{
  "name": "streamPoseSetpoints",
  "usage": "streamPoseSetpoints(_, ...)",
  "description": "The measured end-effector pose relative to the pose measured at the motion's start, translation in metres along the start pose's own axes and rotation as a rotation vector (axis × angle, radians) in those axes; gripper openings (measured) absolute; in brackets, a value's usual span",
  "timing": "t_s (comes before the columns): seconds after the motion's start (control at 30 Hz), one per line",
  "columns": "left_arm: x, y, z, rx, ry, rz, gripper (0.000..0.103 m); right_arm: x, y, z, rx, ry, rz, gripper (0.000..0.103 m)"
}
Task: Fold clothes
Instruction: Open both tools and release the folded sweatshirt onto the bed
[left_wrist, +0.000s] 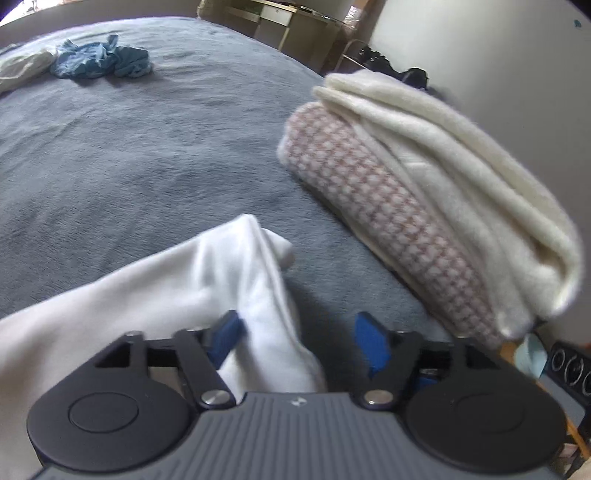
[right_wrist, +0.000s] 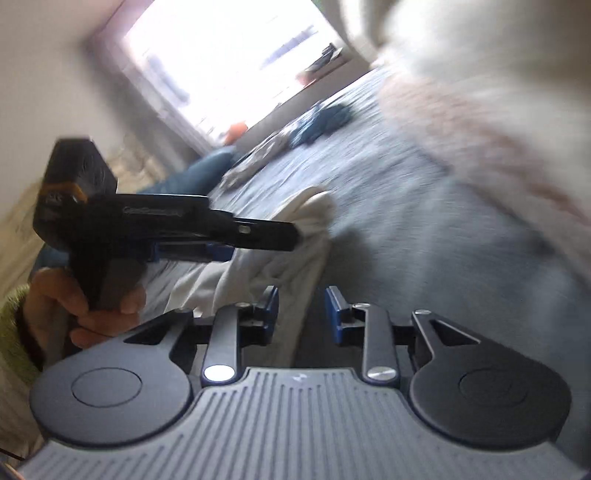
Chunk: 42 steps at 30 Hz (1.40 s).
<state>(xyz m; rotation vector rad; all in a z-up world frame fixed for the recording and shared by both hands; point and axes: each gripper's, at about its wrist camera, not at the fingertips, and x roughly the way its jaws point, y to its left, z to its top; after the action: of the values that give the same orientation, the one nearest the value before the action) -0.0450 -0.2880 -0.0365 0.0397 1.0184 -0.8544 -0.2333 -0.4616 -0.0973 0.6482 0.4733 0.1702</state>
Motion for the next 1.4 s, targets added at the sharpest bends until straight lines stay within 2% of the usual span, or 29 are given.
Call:
streamPoseSetpoints(0.03,-0.005,-0.001,-0.001,-0.007,0.000,-0.011,0.083,-0.008,0.001,-0.001,0.012,-0.012,-0.012,0.029)
streamPoseSetpoints(0.1,-0.024,0.002,-0.007,-0.038,-0.021,-0.023,0.086,-0.019,0.008,-0.001,0.006,-0.024,-0.014,0.029)
streamPoseSetpoints(0.27,-0.096,0.020,-0.036,-0.113,-0.146,-0.038,0.087,-0.014,0.052,0.007,-0.158,-0.037,0.039,0.029)
streamPoseSetpoints(0.37,-0.139,0.034,-0.066,-0.108,-0.226,-0.032,0.090,0.013,0.076,0.013,-0.241,0.008,0.064,0.029)
streamPoseSetpoints(0.47,-0.158,0.044,-0.100,-0.079,-0.236,-0.006,0.090,0.039,0.086,0.006,-0.309,0.090,0.019,0.025)
streamPoseSetpoints(0.57,-0.157,0.057,-0.138,-0.054,-0.219,0.028,0.090,0.045,0.080,-0.011,-0.340,0.144,-0.090,0.021)
streamPoseSetpoints(0.67,-0.153,0.069,-0.169,-0.041,-0.207,0.067,0.087,0.035,0.077,-0.018,-0.307,0.184,-0.170,0.020)
streamPoseSetpoints(0.73,-0.155,0.076,-0.182,-0.039,-0.223,0.074,0.087,0.031,0.090,-0.012,-0.345,0.168,-0.206,0.021)
streamPoseSetpoints(0.87,-0.163,0.085,-0.198,-0.052,-0.266,0.052,0.087,0.035,0.128,0.011,-0.457,0.101,-0.201,0.021)
streamPoseSetpoints(0.93,-0.160,0.089,-0.205,-0.077,-0.270,0.042,0.087,0.054,0.137,0.020,-0.494,0.081,-0.195,0.021)
streamPoseSetpoints(1.0,-0.156,0.094,-0.211,-0.103,-0.273,0.033,0.087,0.080,0.132,0.022,-0.518,0.098,-0.249,0.020)
streamPoseSetpoints(1.1,-0.147,0.105,-0.222,-0.160,-0.265,0.011,0.086,0.105,0.100,0.013,-0.480,0.170,-0.337,0.020)
streamPoseSetpoints(1.17,-0.142,0.114,-0.227,-0.189,-0.260,-0.008,0.085,0.102,0.082,0.009,-0.410,0.153,-0.312,0.020)
streamPoseSetpoints(1.23,-0.142,0.119,-0.230,-0.195,-0.267,-0.027,0.085,0.094,0.084,0.017,-0.369,0.142,-0.310,0.020)
streamPoseSetpoints(1.4,-0.142,0.124,-0.232,-0.196,-0.276,-0.051,0.085,0.099,0.098,0.046,-0.404,0.063,-0.327,0.020)
